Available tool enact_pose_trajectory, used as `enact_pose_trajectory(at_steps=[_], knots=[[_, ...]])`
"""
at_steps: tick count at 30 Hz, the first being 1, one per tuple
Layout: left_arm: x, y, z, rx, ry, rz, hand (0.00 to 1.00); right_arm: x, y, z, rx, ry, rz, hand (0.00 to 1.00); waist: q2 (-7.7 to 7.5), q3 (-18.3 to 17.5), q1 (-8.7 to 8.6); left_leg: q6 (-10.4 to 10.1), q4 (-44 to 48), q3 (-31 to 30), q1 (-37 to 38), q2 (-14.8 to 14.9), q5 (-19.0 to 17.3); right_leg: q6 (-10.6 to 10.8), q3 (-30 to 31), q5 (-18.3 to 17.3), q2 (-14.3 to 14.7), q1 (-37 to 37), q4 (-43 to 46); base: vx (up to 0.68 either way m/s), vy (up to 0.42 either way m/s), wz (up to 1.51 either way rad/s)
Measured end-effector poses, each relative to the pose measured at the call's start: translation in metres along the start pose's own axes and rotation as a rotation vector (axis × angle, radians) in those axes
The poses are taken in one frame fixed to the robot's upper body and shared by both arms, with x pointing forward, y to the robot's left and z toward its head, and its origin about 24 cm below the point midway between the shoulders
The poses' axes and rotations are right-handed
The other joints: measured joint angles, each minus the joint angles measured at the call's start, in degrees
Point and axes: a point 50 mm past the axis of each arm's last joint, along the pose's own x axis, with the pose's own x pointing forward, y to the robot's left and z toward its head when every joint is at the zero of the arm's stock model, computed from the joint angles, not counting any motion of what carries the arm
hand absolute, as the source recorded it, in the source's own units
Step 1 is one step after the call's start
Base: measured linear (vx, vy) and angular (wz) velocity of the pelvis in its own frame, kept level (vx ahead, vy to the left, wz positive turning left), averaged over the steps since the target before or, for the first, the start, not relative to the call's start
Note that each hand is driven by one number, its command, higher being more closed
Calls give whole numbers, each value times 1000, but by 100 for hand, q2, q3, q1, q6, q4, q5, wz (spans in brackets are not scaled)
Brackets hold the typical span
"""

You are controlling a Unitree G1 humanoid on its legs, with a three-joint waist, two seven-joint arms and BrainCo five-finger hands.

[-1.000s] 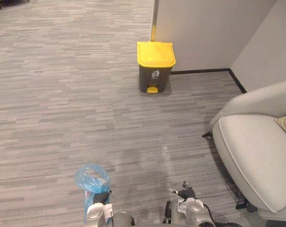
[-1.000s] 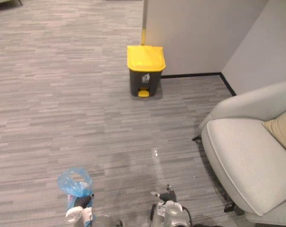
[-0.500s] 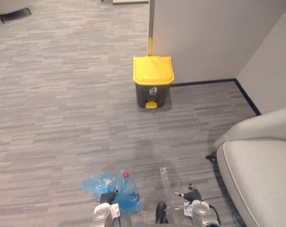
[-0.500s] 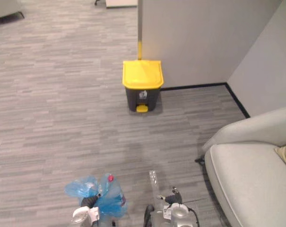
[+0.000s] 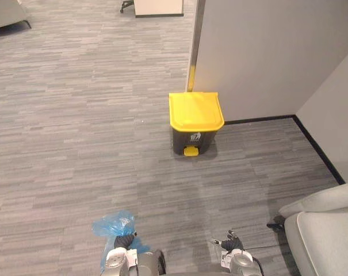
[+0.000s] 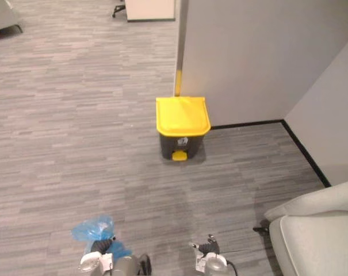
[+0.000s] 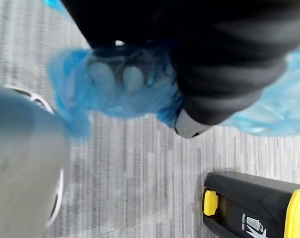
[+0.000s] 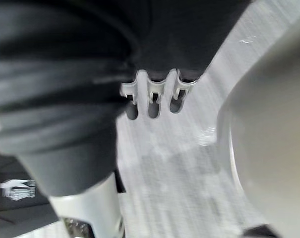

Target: Gather rubbish on tea table into small bin, then transfer packed bag to large trash can.

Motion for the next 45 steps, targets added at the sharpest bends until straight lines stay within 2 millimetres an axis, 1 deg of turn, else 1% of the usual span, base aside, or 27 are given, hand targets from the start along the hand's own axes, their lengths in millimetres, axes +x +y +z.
enact_pose_trajectory(at_steps=[2,4,5,6,7,8,10,11,12,14,16,18,19,20,21,24,28,30,32,34,36,37,38,39,41,43,45], knots=[[0,0,0,0,5,1,100,1,0,3,0,-9,0,0,20,9,-54,-3,-382,-93,473,81,2,-164,-384,-108,276,-377,-810,480,-62,25],[1,-1,2,2,1,-1,100,1,0,6,0,-19,1,0,13,6,-106,-9,-531,-178,641,116,-1,-211,-473,14,444,-563,-1638,432,-131,45],[1,1,1,15,1,-3,100,1,-1,5,-3,-17,-1,0,-37,-20,-171,-80,-649,-327,783,67,-30,-219,-461,555,582,-561,-2669,552,-182,74],[0,-3,-3,12,19,-10,100,2,-7,6,-9,-16,-14,0,36,-21,-238,-190,-695,-615,911,112,-92,-594,-453,1041,683,-471,-2862,467,-138,55],[0,-5,-4,9,26,-14,100,3,-11,8,-11,-21,-24,0,130,-39,-210,-227,-680,-677,936,196,-70,-615,-461,1016,740,-452,-2863,481,-143,23],[-2,-9,-8,6,34,-24,100,5,-15,11,-16,-28,-33,0,214,-86,-173,-388,-496,-744,877,310,24,-631,-505,809,786,-393,-2881,457,-182,7],[-2,-11,-8,-26,38,-17,100,4,-17,7,-15,-17,-38,0,325,-23,-209,-478,504,-794,532,469,65,-704,-662,688,881,-63,-3059,455,-205,21],[-2,-10,-6,-54,30,-10,100,3,-16,4,-15,-12,-35,0,327,-13,-206,-741,1718,-797,61,681,307,-753,-695,658,980,296,-3350,348,-126,14],[-3,-9,-6,-67,23,-5,100,3,-14,4,-20,-12,-30,0,318,-7,-179,-797,2466,-792,-225,850,297,-777,-696,643,1042,546,-3522,410,-112,6],[-2,-10,2,-78,-12,-8,100,2,-9,3,-20,-10,-15,0,250,18,-89,-711,3607,-510,-780,1183,154,-817,-650,618,1121,1221,-3896,414,-60,-19],[-2,-14,8,-91,-37,-16,100,2,-8,3,-10,-9,-15,0,176,6,-28,-672,3367,-256,-1069,1268,29,-813,-542,621,1080,1478,-4095,285,27,-38],[-1,-17,12,-95,-52,-27,100,2,-8,3,8,-7,-22,0,177,4,39,-635,2513,-101,-1329,1248,-15,-792,-455,622,998,1606,-4215,276,140,-44],[-1,-18,13,-94,-54,-29,100,1,-8,3,10,-5,-23,0,183,5,45,-558,1672,-30,-1340,1179,153,-621,-441,596,911,1677,-4259,232,189,-22],[-1,-21,9,-88,-43,-38,100,0,-12,-3,7,7,-36,0,300,-38,36,-488,613,-11,-1323,1122,963,-413,-429,484,917,1740,-4265,237,205,-11],[-2,-23,7,-85,-34,-45,100,0,-18,-5,1,13,-51,0,429,-74,22,-613,330,-85,-1335,1132,1222,-288,-407,402,967,1748,-4261,221,218,6],[1,-9,10,-39,-38,-24,100,-1,-15,-12,9,44,-44,0,-16,-139,37,-486,-22,43,-1090,557,1121,0,-139,296,452,1786,-4389,200,199,1],[1,-5,3,-15,-11,-19,100,0,-17,-13,7,56,-50,0,-38,-97,46,-362,-250,225,-652,266,788,179,81,193,128,1745,-3709,156,151,-19],[-1,1,-6,9,15,-11,100,0,-17,-11,1,46,-44,0,22,-91,22,-296,-466,320,-300,154,733,281,343,332,-28,1008,-2046,132,142,-17],[-1,5,-7,30,24,-6,100,0,-17,-11,1,44,-42,0,-33,-97,-19,-209,-499,289,-150,110,689,207,355,479,-130,635,-1197,162,86,9],[-3,10,-12,32,40,10,100,0,-16,-13,-1,51,-38,0,-56,-112,-36,-195,-567,160,-16,148,586,39,123,42,-66,381,-1066,204,4,24],[-3,9,-13,31,48,7,100,-1,-18,-15,-4,54,-43,0,-28,-95,-65,-212,-748,138,185,238,581,-89,-151,-118,99,167,-1366,187,-51,14],[-4,9,-15,31,54,6,100,0,-19,-13,-7,50,-46,0,5,-78,-78,-296,-845,115,329,299,579,-150,-250,-58,298,103,-1903,268,-95,24],[-4,14,-16,44,60,12,100,-1,-18,-15,-14,56,-40,0,-126,-150,-98,-463,-881,41,379,177,583,-255,-204,571,444,186,-2978,238,-82,33],[-4,16,-18,51,70,16,100,-2,-20,-22,-23,75,-43,0,-187,-153,-118,-536,-874,-84,434,140,520,-610,-183,744,465,187,-3091,332,-106,31],[-5,5,-22,32,88,-3,100,-2,-29,-24,-17,92,-69,0,147,-269,-144,-617,-866,-270,463,362,512,-598,-311,739,645,370,-3360,351,-102,8],[-6,1,-24,-5,95,-2,100,-1,-33,-22,-18,85,-79,0,269,-206,-145,-643,-702,-309,444,462,497,-599,-400,738,727,561,-3560,284,-104,15],[-4,0,-18,-18,69,-1,100,-2,-33,-25,-11,93,-80,0,252,-180,-143,-813,303,-343,107,673,386,-601,-513,740,805,921,-3867,251,-90,23]])
